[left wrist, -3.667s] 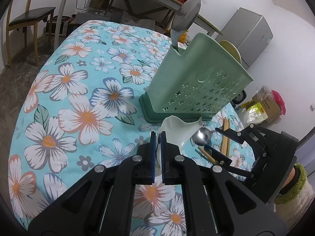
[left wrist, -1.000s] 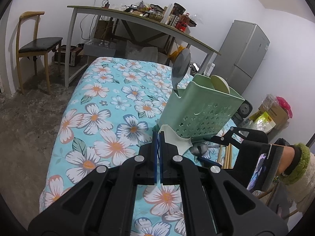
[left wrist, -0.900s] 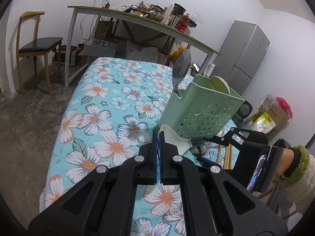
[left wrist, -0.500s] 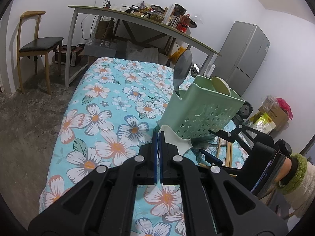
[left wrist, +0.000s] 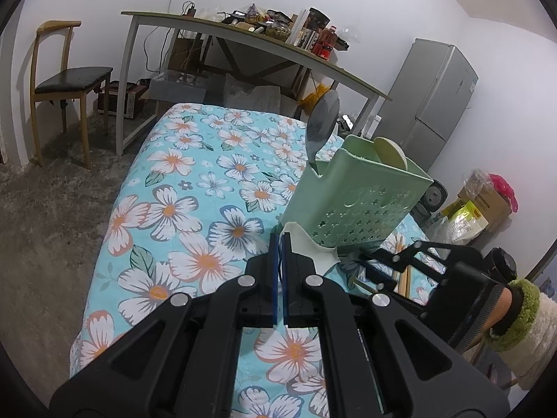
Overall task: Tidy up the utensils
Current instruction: 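Lower the metal spoon into the green holder with the right tool while the left tool lowers the white paddle, then open the left tool to release the white paddle into the green holder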
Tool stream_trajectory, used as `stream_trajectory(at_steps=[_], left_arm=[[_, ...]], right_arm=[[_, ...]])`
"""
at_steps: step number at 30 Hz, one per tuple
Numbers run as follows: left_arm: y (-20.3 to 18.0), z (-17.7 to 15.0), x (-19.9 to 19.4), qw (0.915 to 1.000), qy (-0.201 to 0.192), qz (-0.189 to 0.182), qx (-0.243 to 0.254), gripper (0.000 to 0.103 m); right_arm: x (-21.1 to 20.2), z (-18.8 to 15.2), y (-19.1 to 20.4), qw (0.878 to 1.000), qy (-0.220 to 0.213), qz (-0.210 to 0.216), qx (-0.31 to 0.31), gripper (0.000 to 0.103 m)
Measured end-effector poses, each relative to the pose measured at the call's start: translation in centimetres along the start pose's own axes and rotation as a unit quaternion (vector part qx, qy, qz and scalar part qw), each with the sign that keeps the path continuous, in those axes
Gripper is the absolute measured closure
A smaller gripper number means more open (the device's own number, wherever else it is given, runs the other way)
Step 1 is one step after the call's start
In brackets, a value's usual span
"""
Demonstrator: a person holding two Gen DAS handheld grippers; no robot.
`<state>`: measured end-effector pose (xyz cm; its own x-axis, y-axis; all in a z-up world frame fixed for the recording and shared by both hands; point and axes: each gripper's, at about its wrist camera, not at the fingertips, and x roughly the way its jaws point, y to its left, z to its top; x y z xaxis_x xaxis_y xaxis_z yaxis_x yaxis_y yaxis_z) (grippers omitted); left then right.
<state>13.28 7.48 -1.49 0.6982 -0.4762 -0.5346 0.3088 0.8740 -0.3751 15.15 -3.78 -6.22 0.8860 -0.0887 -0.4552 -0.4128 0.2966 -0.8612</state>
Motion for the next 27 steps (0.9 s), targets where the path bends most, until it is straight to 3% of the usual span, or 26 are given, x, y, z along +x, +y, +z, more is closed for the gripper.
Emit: stream_trajectory(at_steps=[5,11,17,24,27], left_arm=[[-0.6,0.3,-1.1,0.9999,-0.014,-0.001,0.010,0.102],[-2.1,1.2,-2.7,0.9990,-0.036,-0.006,0.027,0.102],[-4.1,2.5,-5.0,0.9965,-0.063,-0.010,0.054,0.102],[-5.8,5.2,-7.9,0.9917,-0.099,-0.019,0.079,0.102],[-6.6,6.5,-8.9,0.9877,-0.119,-0.007,0.101,0.102]], right_arm=[[-2.4,-0.1,-3.0,0.997,-0.011,-0.033,0.069,0.097],[-4.8,-1.1,-7.3,0.979,-0.017,-0.073,0.187,0.100],[-6.4,-3.8,-11.0,0.938,-0.033,-0.077,0.336,0.101],[-6.5,-6.7,-12.3,0.909,-0.046,-0.074,0.408,0.101],[-6.8,-7.9,-12.8,0.895,-0.052,-0.075,0.436,0.101]])
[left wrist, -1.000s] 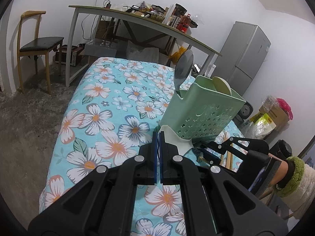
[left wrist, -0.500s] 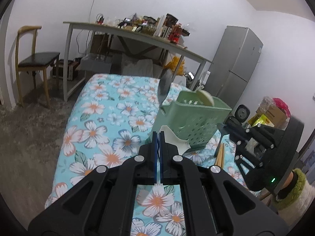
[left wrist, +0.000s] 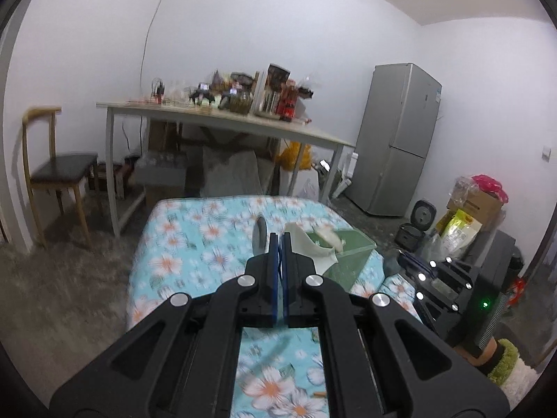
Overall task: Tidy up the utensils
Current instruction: 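Open the left tool to release the white paddle into the green holder, then move both tools down to the loose wooden chopsticks on the cloth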
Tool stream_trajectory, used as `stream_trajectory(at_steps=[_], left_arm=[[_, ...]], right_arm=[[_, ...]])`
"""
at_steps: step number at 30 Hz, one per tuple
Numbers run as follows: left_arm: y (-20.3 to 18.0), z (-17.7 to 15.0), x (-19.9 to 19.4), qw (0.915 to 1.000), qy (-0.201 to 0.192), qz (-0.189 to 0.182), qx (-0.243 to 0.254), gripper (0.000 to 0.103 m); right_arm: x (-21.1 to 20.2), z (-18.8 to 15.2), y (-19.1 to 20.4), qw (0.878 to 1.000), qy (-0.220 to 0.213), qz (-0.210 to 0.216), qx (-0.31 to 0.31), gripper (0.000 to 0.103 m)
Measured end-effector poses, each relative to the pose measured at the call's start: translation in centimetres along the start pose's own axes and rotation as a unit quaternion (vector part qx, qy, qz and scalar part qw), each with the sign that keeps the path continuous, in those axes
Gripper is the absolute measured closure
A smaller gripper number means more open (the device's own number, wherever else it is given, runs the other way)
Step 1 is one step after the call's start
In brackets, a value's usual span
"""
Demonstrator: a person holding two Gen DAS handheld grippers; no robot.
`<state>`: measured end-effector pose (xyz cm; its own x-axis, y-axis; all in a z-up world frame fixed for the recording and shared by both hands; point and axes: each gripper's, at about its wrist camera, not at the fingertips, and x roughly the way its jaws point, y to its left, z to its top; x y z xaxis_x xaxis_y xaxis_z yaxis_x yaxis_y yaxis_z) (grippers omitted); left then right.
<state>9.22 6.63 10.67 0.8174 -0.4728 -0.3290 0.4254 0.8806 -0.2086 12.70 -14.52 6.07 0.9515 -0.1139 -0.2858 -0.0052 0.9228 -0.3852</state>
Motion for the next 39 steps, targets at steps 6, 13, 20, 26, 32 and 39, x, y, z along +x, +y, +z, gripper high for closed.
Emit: stream_trajectory(at_steps=[6,13,20,26,32,39], left_arm=[[-1.9,3.4,0.1,0.9952,-0.001,0.044,0.087,0.102],[-4.7,5.6,4.4,0.9694,0.080,0.088,0.215,0.102],[-7.3,4.6,9.0,0.9306,0.157,0.107,0.313,0.102],[-6.9,5.1,10.9,0.9386,0.181,0.083,0.282,0.097],[-5.2,6.1,10.3,0.9686,0.157,0.042,0.188,0.069],[-3.6,5.0,6.9,0.9896,0.096,0.016,0.106,0.056]], right_arm=[[-1.3,-0.7,-1.0,0.999,-0.009,0.010,0.043,0.101],[-1.4,-1.1,-2.0,0.997,-0.019,0.024,0.065,0.101],[-1.3,-2.1,-2.8,0.995,-0.018,0.031,0.091,0.101],[-1.4,-2.5,-3.5,0.993,-0.020,0.037,0.112,0.101],[-1.7,-1.8,-4.3,0.992,-0.029,0.034,0.115,0.101],[-3.0,1.1,-6.7,0.988,-0.069,0.040,0.130,0.101]])
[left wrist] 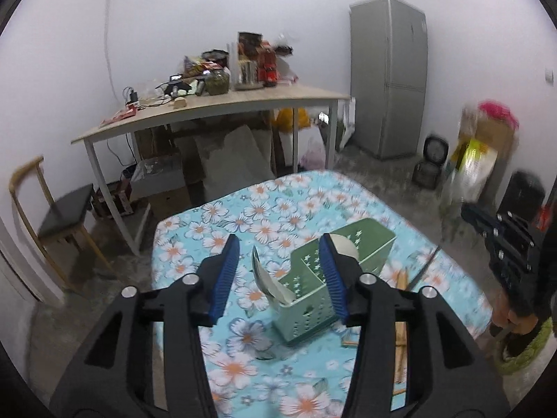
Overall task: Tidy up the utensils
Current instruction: 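Move both tools down to the loose wooden chopsticks on the cloth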
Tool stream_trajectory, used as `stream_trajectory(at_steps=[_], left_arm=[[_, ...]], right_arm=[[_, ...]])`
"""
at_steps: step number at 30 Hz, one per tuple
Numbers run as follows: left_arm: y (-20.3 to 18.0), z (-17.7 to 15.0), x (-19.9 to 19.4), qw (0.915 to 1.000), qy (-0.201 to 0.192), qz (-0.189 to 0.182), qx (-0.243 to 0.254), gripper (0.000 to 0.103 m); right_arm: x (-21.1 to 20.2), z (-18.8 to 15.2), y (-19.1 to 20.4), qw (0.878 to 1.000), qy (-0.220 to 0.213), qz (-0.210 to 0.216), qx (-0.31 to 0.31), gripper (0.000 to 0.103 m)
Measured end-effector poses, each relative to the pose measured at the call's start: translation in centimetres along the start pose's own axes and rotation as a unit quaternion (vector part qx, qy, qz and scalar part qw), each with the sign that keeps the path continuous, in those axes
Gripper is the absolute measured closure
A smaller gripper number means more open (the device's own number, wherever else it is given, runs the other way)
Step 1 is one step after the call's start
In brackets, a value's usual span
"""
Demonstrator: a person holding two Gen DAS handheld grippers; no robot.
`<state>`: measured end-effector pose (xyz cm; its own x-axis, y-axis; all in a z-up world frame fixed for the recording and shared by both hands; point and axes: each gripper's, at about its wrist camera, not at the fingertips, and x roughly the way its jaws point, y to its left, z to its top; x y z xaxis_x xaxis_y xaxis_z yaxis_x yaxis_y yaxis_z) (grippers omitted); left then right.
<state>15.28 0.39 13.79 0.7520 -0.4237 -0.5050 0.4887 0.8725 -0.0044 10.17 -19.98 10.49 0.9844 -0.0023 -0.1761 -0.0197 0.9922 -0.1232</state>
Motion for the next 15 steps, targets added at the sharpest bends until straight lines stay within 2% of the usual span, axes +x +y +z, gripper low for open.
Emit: stream_trajectory(at_steps=[3,6,11,15], left_arm=[[1.1,-2.1,-0.6,0.9988,-0.011,-0.015,-0.045,0.053],[2.6,-5.0,-0.7,0.9951,-0.006,-0.029,-0.094,0.053],[4.5,-9.1,-0.1,0.9898,0.010,-0.032,-0.139,0.053],[4.7,-12.0,0.5,0.9874,0.028,-0.040,-0.150,0.053]], right_arm=[[-0.4,2.4,-0.7,1.000,-0.025,0.006,0.004,0.101],[-0.8,4.5,-0.8,0.999,-0.045,0.005,-0.006,0.101],[-0.7,7.3,0.1,0.997,-0.075,-0.001,-0.036,0.101],[1.4,8.2,1.3,0.996,-0.075,-0.004,-0.055,0.101]])
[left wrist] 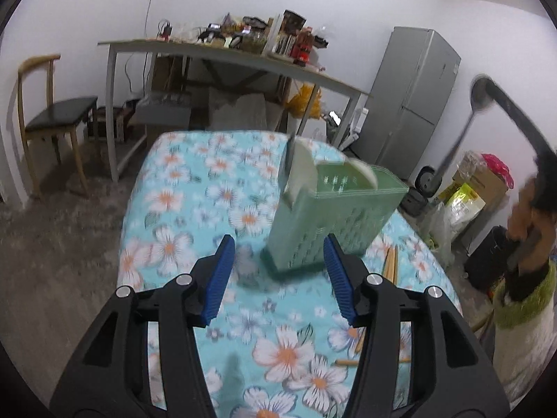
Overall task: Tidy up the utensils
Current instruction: 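Move both tools down to the loose wooden chopsticks on the cloth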
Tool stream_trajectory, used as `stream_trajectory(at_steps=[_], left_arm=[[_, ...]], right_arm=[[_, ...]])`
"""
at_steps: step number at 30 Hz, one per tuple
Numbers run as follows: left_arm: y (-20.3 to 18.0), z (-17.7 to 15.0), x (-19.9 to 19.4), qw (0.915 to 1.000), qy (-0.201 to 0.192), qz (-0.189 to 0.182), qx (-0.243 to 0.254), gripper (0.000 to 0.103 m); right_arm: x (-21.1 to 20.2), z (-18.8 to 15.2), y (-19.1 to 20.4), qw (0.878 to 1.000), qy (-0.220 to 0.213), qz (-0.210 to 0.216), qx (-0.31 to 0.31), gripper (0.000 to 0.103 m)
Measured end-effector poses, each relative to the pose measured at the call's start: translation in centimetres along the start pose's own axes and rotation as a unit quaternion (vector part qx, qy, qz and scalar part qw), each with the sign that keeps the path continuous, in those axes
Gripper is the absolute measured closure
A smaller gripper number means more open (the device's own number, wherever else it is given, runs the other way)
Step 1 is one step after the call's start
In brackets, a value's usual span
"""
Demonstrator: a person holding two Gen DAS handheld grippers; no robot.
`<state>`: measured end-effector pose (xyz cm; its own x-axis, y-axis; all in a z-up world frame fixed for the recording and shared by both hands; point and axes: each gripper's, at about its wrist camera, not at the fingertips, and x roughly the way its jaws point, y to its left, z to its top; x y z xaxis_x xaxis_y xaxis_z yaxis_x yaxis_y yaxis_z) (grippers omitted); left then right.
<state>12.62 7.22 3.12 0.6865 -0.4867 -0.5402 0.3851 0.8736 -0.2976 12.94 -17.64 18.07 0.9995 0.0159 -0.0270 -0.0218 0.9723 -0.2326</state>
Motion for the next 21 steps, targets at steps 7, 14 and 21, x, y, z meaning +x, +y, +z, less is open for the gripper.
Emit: stream_trajectory(at_steps=[7,14,21], left_arm=[[0.9,-2.3,0.6,0.9999,0.012,0.000,0.002,0.053],[2.0,-2.7,0.9,0.9999,0.006,-0.005,-0.013,0.053],[2.3,-3.3,1.3,0.9995,0.010,-0.015,-0.026,0.053]], right_arm=[[4.3,-0.5,1.7,0.999,0.025,-0.002,-0.032,0.101],[5.4,0.6,1.9,0.999,0.026,0.004,-0.045,0.101],[8.2,-3.6,3.6,0.994,0.082,0.016,-0.064,0.100]])
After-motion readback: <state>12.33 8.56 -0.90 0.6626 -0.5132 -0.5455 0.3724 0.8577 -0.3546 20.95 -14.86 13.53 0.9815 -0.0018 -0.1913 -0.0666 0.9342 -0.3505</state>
